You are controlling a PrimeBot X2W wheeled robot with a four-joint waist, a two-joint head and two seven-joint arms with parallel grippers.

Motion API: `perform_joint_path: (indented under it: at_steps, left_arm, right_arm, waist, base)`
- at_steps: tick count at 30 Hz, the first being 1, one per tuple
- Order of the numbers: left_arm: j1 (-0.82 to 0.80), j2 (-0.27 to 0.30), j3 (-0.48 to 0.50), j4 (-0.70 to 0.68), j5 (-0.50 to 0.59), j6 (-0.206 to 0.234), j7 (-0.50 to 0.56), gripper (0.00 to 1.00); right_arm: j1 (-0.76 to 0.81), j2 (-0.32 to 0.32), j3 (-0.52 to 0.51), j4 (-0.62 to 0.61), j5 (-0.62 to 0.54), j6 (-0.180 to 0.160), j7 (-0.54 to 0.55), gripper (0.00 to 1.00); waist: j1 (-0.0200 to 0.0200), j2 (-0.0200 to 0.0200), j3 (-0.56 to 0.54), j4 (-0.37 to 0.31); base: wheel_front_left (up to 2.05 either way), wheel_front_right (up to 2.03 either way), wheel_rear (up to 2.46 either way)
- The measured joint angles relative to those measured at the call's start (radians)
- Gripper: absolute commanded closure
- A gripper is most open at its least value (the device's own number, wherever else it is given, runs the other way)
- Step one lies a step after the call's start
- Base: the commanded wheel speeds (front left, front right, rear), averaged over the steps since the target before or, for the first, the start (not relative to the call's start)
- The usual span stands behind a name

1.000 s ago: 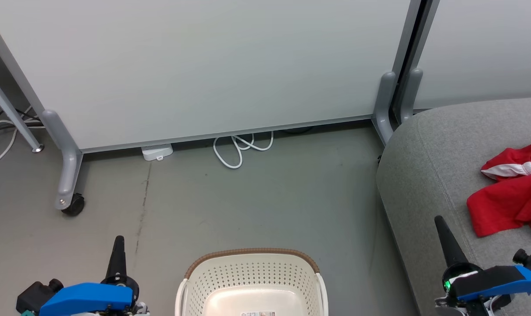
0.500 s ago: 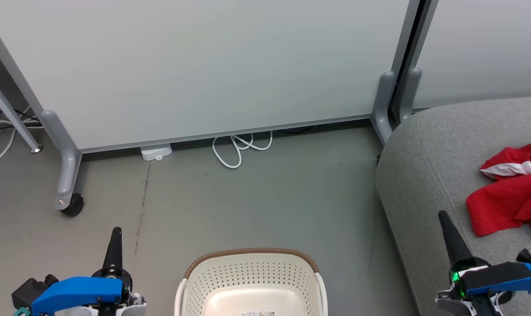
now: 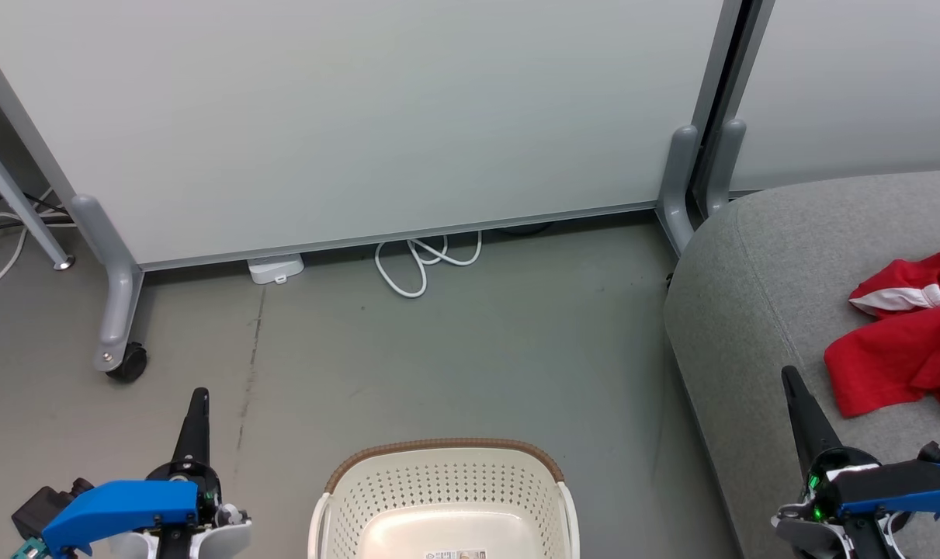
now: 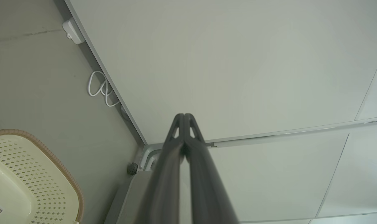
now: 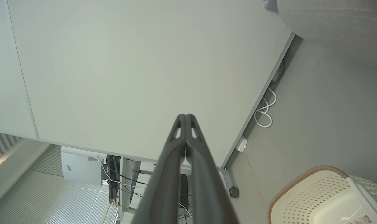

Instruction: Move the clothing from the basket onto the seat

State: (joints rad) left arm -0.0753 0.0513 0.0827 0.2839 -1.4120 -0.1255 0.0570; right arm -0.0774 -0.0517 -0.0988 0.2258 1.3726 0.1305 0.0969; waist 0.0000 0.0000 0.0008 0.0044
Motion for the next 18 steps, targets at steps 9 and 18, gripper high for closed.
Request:
perform_joint_path:
  at_steps: [9, 18]
  left_arm:
    - [-0.009, 0.0, 0.008, -0.012, -0.061, 0.0, 0.018, 1.0]
    - [-0.015, 0.0, 0.017, -0.023, -0.119, 0.0, 0.034, 1.0]
  right_arm:
    - [-0.006, 0.0, -0.005, 0.007, 0.074, 0.0, 0.005, 1.0]
    - [-0.015, 0.0, -0.008, 0.012, 0.142, 0.0, 0.009, 1.0]
  waist:
    - [0.0, 0.0, 0.001, -0.001]
    - [0.0, 0.0, 0.001, -0.003]
  base:
    - [0.0, 0.0, 0.0]
    - [0.0, 0.0, 0.0]
